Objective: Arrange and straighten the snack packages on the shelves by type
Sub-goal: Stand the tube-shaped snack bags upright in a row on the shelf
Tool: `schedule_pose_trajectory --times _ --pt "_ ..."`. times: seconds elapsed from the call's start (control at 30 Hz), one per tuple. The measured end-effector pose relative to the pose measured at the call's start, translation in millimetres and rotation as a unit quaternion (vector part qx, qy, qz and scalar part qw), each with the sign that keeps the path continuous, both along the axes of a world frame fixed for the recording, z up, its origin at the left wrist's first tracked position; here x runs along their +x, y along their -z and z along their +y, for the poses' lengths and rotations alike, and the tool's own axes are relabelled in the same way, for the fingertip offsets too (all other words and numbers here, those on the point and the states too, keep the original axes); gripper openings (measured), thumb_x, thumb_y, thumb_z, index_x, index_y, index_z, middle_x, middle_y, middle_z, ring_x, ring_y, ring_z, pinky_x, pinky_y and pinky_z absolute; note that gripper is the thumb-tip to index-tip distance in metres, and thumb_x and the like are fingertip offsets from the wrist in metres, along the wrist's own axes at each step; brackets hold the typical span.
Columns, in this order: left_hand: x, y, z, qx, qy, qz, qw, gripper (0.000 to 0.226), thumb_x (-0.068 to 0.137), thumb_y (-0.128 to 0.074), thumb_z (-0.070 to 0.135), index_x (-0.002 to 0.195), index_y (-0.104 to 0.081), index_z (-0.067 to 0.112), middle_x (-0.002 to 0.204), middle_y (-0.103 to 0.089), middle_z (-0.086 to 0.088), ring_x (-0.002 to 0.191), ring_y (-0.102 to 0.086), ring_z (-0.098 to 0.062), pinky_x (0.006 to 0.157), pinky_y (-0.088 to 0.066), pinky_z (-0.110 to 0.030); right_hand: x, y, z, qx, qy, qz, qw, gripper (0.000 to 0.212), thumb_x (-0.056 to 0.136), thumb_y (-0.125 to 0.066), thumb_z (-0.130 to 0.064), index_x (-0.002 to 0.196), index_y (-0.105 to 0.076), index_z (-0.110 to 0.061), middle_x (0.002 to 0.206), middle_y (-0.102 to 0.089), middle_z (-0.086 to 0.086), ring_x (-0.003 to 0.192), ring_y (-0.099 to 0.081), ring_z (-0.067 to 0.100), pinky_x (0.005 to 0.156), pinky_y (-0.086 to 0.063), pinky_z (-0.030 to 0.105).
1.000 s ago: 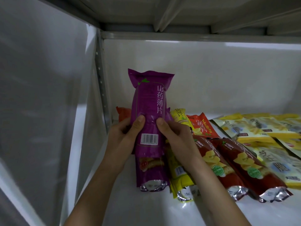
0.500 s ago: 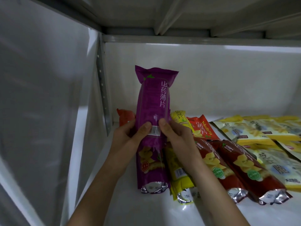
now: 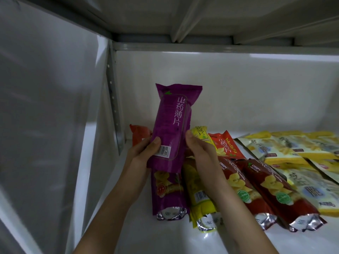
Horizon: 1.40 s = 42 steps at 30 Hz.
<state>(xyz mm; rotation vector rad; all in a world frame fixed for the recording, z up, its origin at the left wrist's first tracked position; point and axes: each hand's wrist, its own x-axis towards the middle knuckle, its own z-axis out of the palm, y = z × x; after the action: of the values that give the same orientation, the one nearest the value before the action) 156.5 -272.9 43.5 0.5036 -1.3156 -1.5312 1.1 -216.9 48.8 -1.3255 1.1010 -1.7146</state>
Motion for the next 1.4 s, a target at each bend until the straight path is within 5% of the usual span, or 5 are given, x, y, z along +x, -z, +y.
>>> schedule_pose_trajectory --times 0.23,0.63,0.83,1.0,1.4 --pt "-0.1 0.2 -0.6 -0.009 -0.008 -0.020 1.000 0.061 0.082 -0.069 0.057 0.128 -0.069 0.017 0.122 -0.076 -0.011 0.111 -0.074 -0.029 0.096 -0.060 -0.043 -3.5 2.7 -3.6 -0.025 0.065 0.038 0.997 0.036 0.088 -0.066 -0.040 0.104 -0.080 -0.011 0.102 -0.081 0.006 0.099 -0.077 0.028 0.095 -0.059 0.056" --pt "2.7 -2.0 3.0 0.015 -0.013 0.016 1.000 0.040 0.093 -0.062 0.043 0.117 -0.071 0.011 0.109 -0.079 -0.012 0.093 -0.078 -0.026 0.079 -0.065 -0.038 3.0 1.0 2.2 -0.011 -0.003 0.025 1.000 0.049 0.103 -0.056 -0.048 0.111 -0.071 -0.002 0.113 -0.071 0.027 0.112 -0.067 0.045 0.108 -0.050 0.059" --pt "5.0 3.3 -4.3 -0.103 -0.112 -0.029 0.988 0.047 0.090 -0.073 0.051 0.112 -0.073 0.010 0.113 -0.075 -0.011 0.102 -0.073 -0.024 0.082 -0.058 -0.029 1.1 2.4 -2.1 -0.026 0.051 0.015 0.998 0.041 0.090 -0.065 -0.042 0.110 -0.076 -0.009 0.097 -0.079 0.009 0.090 -0.077 0.025 0.076 -0.062 0.035" --pt "0.5 0.0 8.6 -0.131 -0.073 -0.092 0.984 0.057 0.073 -0.083 0.044 0.125 -0.068 0.027 0.108 -0.077 0.013 0.100 -0.075 -0.009 0.078 -0.061 -0.024 -2.4 0.7 -6.3 -0.027 0.107 0.008 0.994 0.050 0.079 -0.072 -0.047 0.113 -0.076 -0.009 0.098 -0.081 0.003 0.091 -0.078 0.021 0.080 -0.064 0.036" --pt "1.9 -1.1 3.3 -0.036 -0.029 -0.006 0.999 0.023 0.089 -0.073 0.024 0.109 -0.081 0.031 0.116 -0.079 -0.005 0.105 -0.076 -0.024 0.083 -0.061 -0.031 1.2 1.9 -2.3 0.014 -0.005 -0.061 0.998 0.040 0.092 -0.068 -0.036 0.115 -0.075 -0.004 0.113 -0.078 0.015 0.110 -0.074 0.035 0.103 -0.055 0.056"
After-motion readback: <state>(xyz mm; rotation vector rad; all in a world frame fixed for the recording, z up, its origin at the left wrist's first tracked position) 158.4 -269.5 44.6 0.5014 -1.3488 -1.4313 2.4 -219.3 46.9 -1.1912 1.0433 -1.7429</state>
